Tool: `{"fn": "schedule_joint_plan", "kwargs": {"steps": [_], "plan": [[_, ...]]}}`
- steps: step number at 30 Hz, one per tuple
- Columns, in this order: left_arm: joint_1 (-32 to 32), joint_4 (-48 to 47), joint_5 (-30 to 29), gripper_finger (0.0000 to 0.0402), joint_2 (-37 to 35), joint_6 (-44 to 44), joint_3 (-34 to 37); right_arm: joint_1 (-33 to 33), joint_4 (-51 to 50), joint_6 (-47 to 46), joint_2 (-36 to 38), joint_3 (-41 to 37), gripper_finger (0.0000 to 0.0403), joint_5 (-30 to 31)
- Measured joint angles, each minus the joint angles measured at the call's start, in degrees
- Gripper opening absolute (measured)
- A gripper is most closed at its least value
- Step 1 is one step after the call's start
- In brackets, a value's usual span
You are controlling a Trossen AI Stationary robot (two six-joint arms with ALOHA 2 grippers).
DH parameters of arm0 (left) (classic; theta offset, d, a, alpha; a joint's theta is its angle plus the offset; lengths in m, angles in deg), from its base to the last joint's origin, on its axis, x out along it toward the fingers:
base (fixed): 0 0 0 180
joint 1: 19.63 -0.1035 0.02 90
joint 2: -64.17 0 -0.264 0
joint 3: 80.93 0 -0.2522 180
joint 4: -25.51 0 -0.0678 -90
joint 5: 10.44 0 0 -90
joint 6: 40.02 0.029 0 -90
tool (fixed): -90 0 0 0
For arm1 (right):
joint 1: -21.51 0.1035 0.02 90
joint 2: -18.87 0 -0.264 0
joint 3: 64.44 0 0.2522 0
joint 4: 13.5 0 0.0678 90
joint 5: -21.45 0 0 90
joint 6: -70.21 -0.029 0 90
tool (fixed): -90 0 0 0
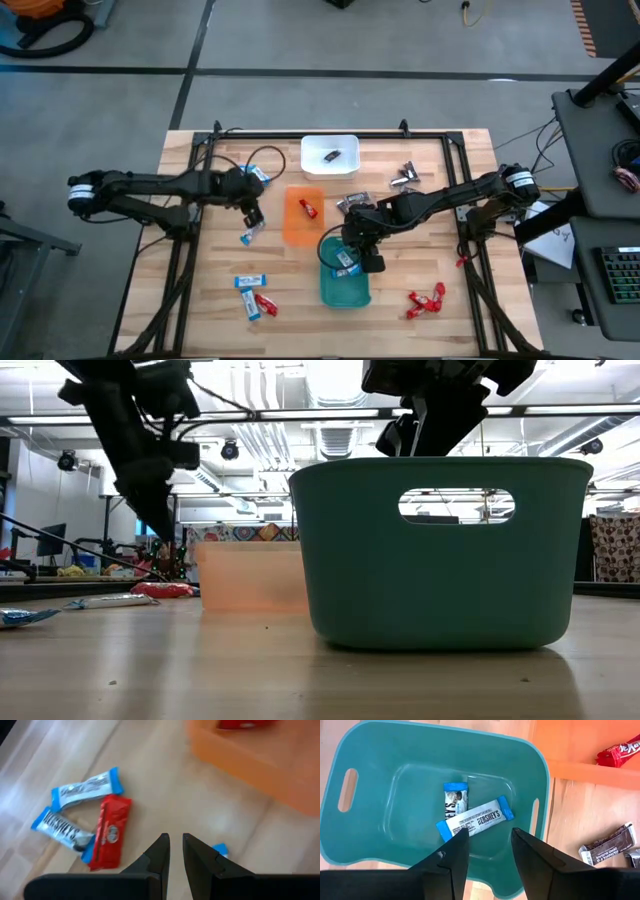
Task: Sort candy
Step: Put the red chocolate bar into the orange bin
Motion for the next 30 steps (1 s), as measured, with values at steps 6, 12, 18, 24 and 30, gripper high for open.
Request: {"fn": "schedule_joint_plan", "kwargs": {"steps": [6, 12, 18, 24, 30], "plan": [[-6.1, 1.0, -0.2, 0.0037, 3.8, 1.2, 0.0, 0.0, 0.2, 0.6, 0.0, 0.0, 0.0139, 0.0], [-9.0, 1.4, -0.2, 0.0045, 9.9, 2.1, -0.1, 0.0, 0.2, 0.9, 0.0, 0.0, 0.0140, 0.0], [-9.5, 2.6, -5.5, 0.0080, 15.1, 3.6, -1.8, 0.0, 0.2, 1.5, 0.0, 0.0, 0.0138, 0.0], [-9.5, 2.6, -7.4, 0.0129, 19.3, 7.4, -4.5, 0.0, 0.2, 1.2, 0.0, 0.0, 0.0144, 0.0], [-9.4, 2.3, -7.6, 0.0170, 23.5, 7.7, -5.3, 0.0, 0.2, 1.2, 0.0, 0.0, 0.0140, 0.0]]}}
